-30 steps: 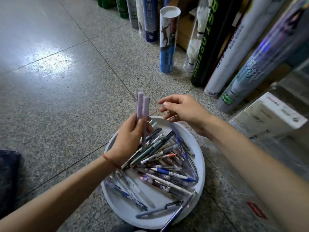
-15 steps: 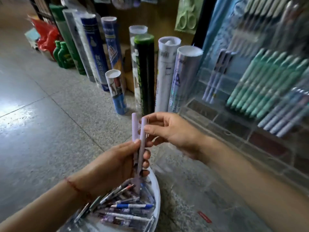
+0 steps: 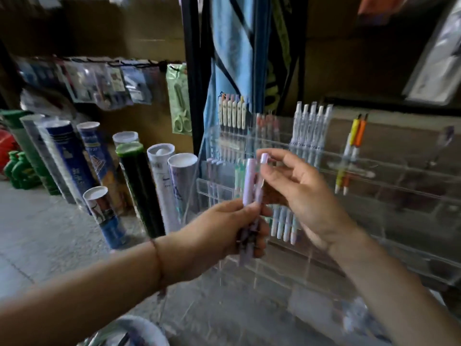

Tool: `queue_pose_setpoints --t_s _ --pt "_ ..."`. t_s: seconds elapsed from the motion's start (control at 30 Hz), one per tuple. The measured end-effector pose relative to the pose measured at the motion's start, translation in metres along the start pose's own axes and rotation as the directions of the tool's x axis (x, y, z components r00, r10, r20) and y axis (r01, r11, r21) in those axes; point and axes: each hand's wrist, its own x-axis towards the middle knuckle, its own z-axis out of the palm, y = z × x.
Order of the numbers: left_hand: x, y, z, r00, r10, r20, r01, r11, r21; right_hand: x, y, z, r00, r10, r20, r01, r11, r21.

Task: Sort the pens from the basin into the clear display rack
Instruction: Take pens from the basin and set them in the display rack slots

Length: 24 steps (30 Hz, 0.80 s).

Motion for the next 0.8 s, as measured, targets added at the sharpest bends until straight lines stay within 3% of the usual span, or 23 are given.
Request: queue_pose_setpoints --t_s 0.17,0.3,0.37,0.43,0.5,0.57,0.67,0.8 --pt "0.025 -0.005 0.037 0.999 0.048 0.019 -0.047 0.997 -0.057 0.008 -0.012 -0.038 0.999 0.054 0.003 -0.053 0.990 -0.132" --pt "0.026 -0.002 0.020 0.998 0.033 0.047 -0.034 0.999 0.009 0.012 -0.010 -0.037 0.998 0.056 0.000 -0.055 0.992 -0.113" --pt "0.025 0.005 -0.001 0.998 0.063 -0.018 -0.062 0.996 0.071 0.018 -0.014 -0.028 0.998 -0.037 -0.055 0.034 0.998 -0.049" --pt "0.025 0.015 -0.026 0.974 0.138 -0.177 -0.118 0.986 0.121 0.028 -0.022 -0.017 0.965 -0.190 -0.182 0.192 0.981 -0.007" --pt "0.029 0.023 -0.051 0.901 0.247 -0.356 -0.208 0.967 0.145 0.045 -0.026 -0.002 0.861 -0.430 -0.273 0.406 0.903 -0.144" --pt "0.037 0.026 -0.066 0.824 0.349 -0.447 -0.293 0.937 0.191 0.064 -0.019 0.015 0.771 -0.603 -0.208 0.506 0.776 -0.376" --pt "0.052 0.020 -0.070 0.766 0.437 -0.471 -0.377 0.899 0.222 0.087 0.004 0.037 0.803 -0.590 -0.089 0.441 0.688 -0.577" --pt "0.072 0.009 -0.073 0.757 0.460 -0.465 -0.393 0.888 0.239 0.101 0.026 0.043 0.912 -0.410 -0.001 0.295 0.658 -0.693"
